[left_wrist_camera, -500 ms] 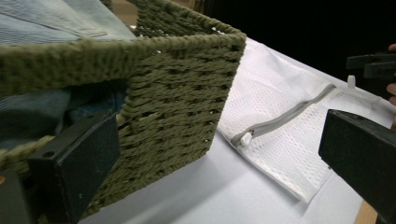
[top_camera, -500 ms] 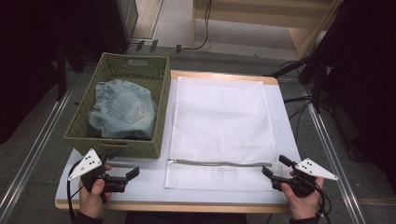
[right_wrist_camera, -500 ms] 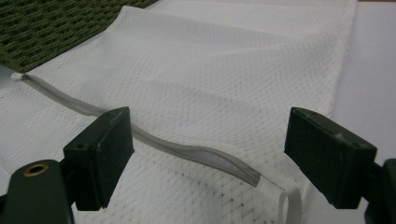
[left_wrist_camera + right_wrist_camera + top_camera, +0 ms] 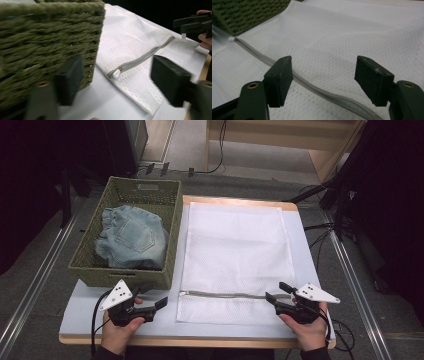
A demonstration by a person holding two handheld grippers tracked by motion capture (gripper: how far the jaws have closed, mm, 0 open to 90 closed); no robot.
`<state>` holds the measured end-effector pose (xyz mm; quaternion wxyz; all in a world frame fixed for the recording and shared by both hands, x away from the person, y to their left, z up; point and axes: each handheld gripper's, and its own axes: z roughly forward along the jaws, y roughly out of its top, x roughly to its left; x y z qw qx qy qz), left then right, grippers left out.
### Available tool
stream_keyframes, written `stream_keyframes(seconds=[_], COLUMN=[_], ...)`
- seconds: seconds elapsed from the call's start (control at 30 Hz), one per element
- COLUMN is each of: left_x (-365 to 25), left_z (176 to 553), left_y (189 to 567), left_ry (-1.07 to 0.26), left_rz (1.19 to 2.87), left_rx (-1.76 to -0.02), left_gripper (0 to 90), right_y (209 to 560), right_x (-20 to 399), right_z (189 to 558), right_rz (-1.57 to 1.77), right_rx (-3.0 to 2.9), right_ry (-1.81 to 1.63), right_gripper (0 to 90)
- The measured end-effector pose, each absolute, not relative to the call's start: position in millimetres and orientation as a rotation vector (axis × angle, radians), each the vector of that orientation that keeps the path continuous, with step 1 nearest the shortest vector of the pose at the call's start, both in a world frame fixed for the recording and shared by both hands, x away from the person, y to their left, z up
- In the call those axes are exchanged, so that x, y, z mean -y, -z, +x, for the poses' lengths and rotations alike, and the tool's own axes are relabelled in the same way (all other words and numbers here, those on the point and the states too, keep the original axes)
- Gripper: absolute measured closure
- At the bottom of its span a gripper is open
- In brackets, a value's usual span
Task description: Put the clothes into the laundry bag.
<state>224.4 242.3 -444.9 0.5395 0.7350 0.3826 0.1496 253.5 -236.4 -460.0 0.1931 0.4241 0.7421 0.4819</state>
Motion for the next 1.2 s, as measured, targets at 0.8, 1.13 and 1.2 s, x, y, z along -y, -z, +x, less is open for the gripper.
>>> stream_keyframes(seconds=[0.8,1.13,1.2], left_x=[-152.0,-154.8,-154.0], left_z=[249.1,249.4,248.1], left_y=[475.0,476.6,476.6], left_ry=[-0.091,-0.073,-0.088], left_rz=[2.151,2.133,2.135], left_rx=[-0.872,-0.878,-0.875], left_gripper=[90.0,90.0,90.0], right_y=[484.6,450.4,439.0], right_x=[165.2,168.6,170.8], right_z=[294.5,304.7,307.8], right_rz=[0.975,1.0,0.989], right_rx=[-2.478,-2.329,-2.245], right_ry=[-1.207,-1.367,-1.453], right_gripper=[77.2,90.0,90.0])
